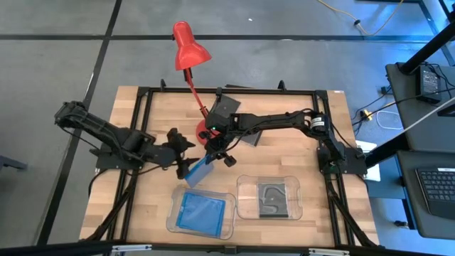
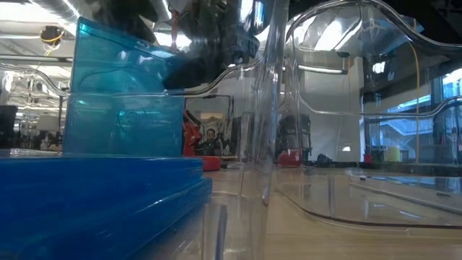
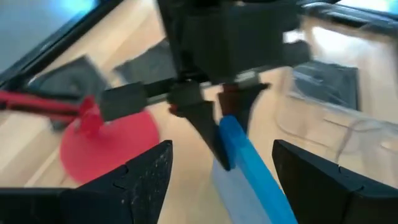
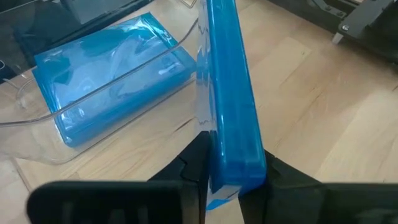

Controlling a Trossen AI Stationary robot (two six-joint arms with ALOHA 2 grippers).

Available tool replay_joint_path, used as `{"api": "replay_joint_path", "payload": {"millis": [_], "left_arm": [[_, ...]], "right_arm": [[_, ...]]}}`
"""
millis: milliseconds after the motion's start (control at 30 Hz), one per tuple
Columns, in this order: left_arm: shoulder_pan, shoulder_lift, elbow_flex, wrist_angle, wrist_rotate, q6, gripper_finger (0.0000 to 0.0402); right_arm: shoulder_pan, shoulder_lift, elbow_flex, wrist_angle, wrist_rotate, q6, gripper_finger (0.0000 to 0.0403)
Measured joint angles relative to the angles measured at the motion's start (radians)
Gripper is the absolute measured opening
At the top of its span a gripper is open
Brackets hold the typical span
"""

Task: Pick & place jewel cases by type
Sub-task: Put the blue cd case into the left transparent bin

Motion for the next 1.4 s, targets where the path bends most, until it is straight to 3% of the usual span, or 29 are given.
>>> {"api": "replay_joint_path", "payload": {"millis": [333,500,600,833,1033,1400], "left_arm": [[0.029,0.261,0.291,-0.321,0.254,-0.132,0.0271],[0.033,0.411,0.46,-0.616,0.265,-0.213,0.027],[0.039,0.459,0.526,-0.698,0.273,-0.29,0.027],[0.046,0.485,0.553,-0.709,0.384,-0.403,0.0269],[0.046,0.491,0.553,-0.706,0.405,-0.456,0.0264],[0.046,0.509,0.552,-0.692,0.408,-0.481,0.0177]], "right_arm": [[0.0,0.0,0.0,0.003,-0.004,0.002,0.0064],[0.0,0.0,0.0,0.003,-0.004,0.002,0.0064],[0.0,0.0,0.0,0.003,-0.004,0.003,0.0065],[0.001,0.0,0.0,0.001,-0.006,0.003,0.0065],[0.001,0.0,0.0,0.001,-0.006,0.003,0.0065],[0.001,0.0,0.001,0.001,-0.006,0.003,0.0065]]}}
